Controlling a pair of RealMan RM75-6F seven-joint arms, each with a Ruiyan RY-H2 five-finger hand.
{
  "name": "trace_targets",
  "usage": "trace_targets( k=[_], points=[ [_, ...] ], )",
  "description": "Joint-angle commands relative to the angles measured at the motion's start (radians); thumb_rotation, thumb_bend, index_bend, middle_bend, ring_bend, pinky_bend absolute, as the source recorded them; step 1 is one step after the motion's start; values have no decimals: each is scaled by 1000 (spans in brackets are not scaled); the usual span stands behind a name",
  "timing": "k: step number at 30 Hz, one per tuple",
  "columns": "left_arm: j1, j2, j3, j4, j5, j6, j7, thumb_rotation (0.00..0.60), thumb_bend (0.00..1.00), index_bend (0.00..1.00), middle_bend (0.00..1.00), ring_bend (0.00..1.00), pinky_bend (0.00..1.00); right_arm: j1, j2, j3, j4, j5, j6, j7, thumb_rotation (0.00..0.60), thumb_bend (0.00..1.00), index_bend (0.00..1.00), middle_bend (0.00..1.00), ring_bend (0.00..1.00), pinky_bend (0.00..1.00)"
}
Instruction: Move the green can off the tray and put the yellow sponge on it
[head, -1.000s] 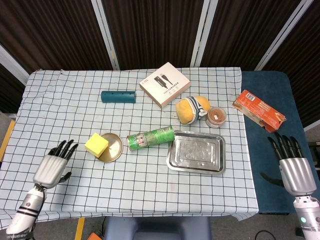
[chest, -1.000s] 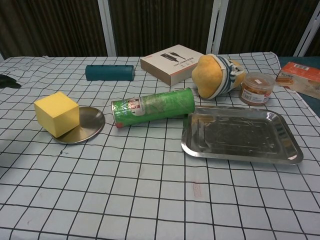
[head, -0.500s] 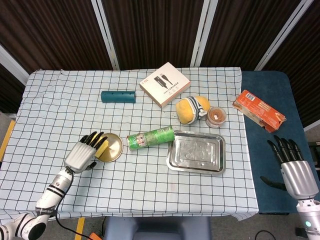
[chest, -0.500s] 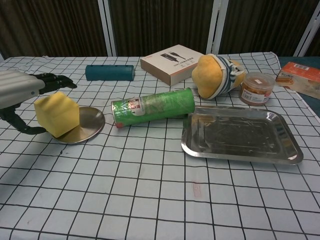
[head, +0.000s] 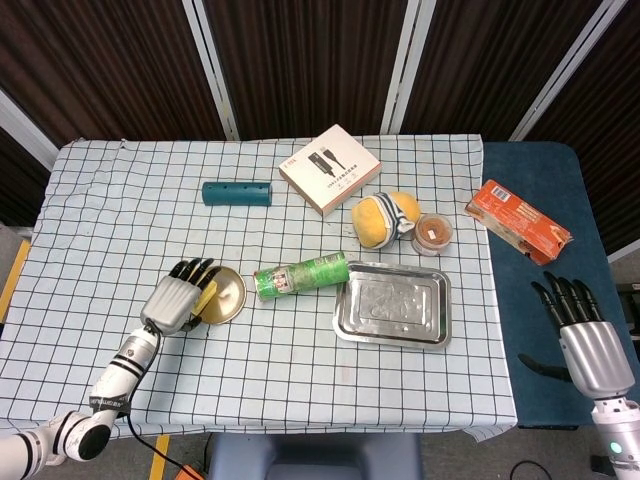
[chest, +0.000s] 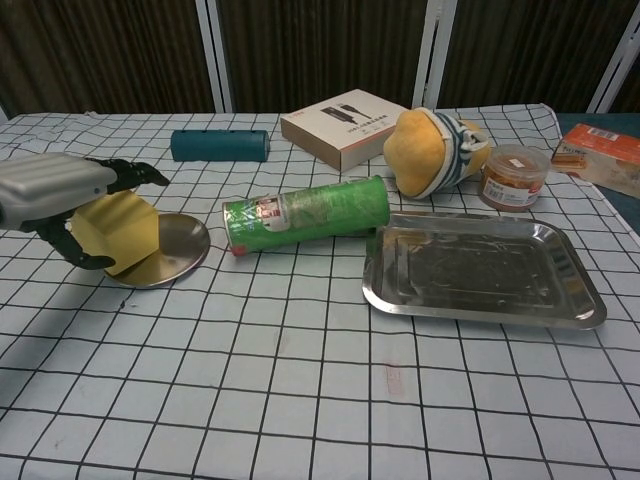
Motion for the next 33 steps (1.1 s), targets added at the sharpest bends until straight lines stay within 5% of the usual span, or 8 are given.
trace_targets(
  k=[1, 10, 23, 28, 33],
  points=[
    [-22, -27, -5, 43, -28, -19, -1, 600, 265, 0, 0, 0, 125, -2, 1, 5, -1, 0, -4, 3, 600, 74, 0, 0, 0, 0],
    [-35, -86, 7, 122, -46, 7, -5, 600, 262, 0, 0, 0, 181, -10, -3, 22, 3, -4, -4, 19, 600, 74, 0, 0, 0, 0],
    [-25, -142, 29, 214, 24, 100, -61, 600, 322, 185, 313, 374, 713, -16, -8, 37, 8, -6, -16, 27, 600, 74, 0, 0, 0, 0],
    [-3, -116, 26, 157, 56, 178, -62, 600, 357, 270, 389, 458, 789, -17, -8, 41, 8, -5, -22, 28, 600, 73, 0, 0, 0, 0],
    [33, -40, 46, -14, 93, 235, -67, 600, 357, 297, 418, 494, 796, -19, -10, 46, 9, -4, -23, 25, 600, 73, 0, 0, 0, 0]
  ],
)
